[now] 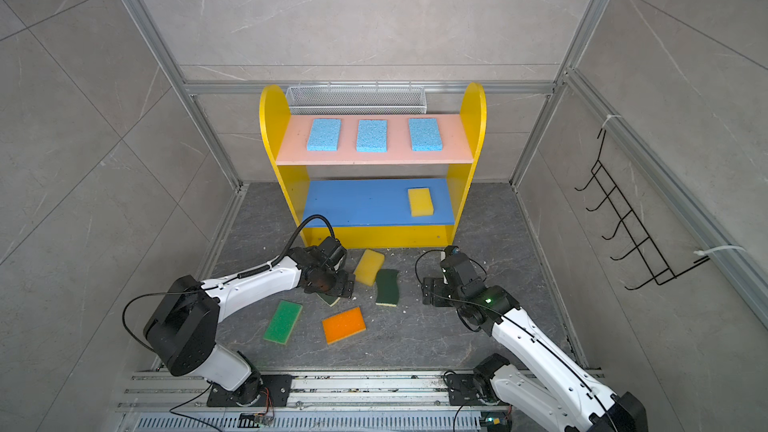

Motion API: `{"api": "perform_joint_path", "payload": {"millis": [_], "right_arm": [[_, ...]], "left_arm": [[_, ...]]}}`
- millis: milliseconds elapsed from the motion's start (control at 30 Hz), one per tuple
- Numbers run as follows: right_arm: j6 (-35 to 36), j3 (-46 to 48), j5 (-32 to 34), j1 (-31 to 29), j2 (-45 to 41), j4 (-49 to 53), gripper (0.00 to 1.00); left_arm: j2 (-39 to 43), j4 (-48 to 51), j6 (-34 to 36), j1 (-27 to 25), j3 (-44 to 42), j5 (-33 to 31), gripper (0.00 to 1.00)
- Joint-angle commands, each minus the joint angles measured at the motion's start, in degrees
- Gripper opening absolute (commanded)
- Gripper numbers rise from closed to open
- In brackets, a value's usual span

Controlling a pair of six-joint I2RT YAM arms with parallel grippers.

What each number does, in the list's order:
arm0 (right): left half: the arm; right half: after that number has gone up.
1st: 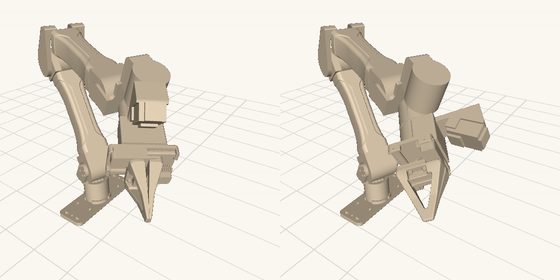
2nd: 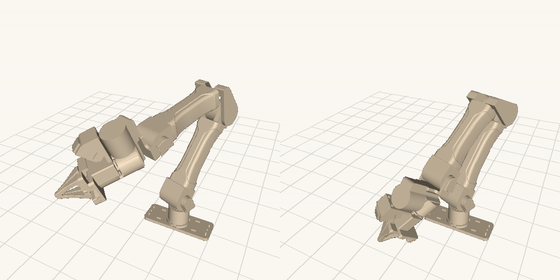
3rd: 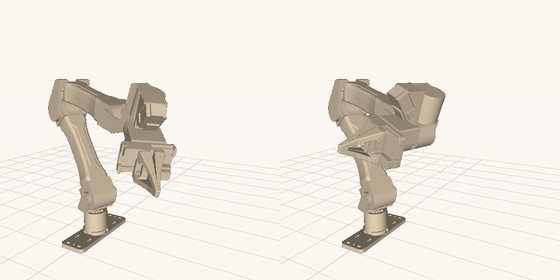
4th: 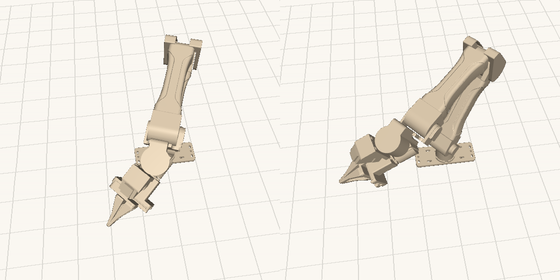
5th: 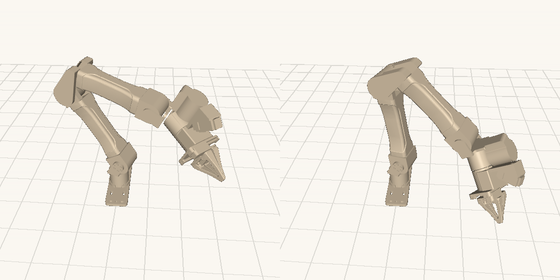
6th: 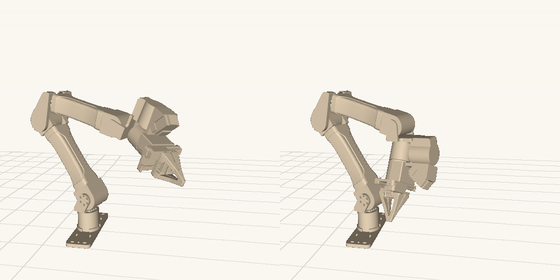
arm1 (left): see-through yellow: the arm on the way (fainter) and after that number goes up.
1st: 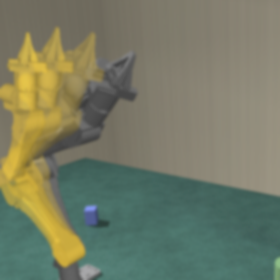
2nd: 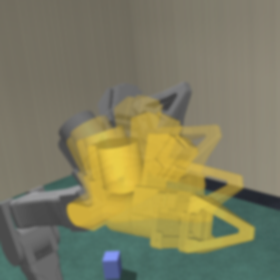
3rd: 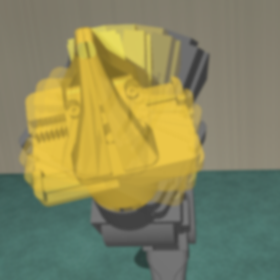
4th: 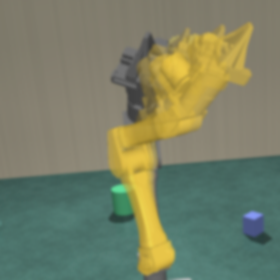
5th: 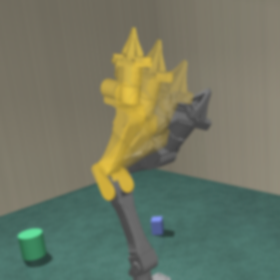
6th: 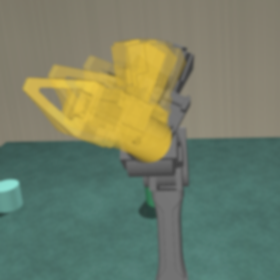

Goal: Place and organize the cleaning sponges onto the shelf
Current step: 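Close the left gripper on the dark-green scouring pad and lift it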

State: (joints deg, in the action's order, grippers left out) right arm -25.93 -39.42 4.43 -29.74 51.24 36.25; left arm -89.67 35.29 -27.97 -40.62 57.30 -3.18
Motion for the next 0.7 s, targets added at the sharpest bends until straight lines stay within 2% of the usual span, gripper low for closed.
{"api": "perform_joint_path", "payload": {"millis": [0, 333, 667], "right_arm": [[0.38, 0.76, -0.47, -0.30, -0.70, 1.15, 0.94], [0.07, 0.22, 0.01, -0.32, -1.57, 2.59, 0.94], [-0.35, -0.05, 0.41, -0.32, -1.15, 3.46, 0.94]], "left_arm": [[2.16, 1.72, 2.41, -0.16, -0.73, -2.63, 1.00], [-1.37, -1.39, 7.88, 0.64, -1.93, -3.11, 1.00], [-4.65, -2.91, 11.35, 2.95, -1.84, -0.71, 1.00]]}}
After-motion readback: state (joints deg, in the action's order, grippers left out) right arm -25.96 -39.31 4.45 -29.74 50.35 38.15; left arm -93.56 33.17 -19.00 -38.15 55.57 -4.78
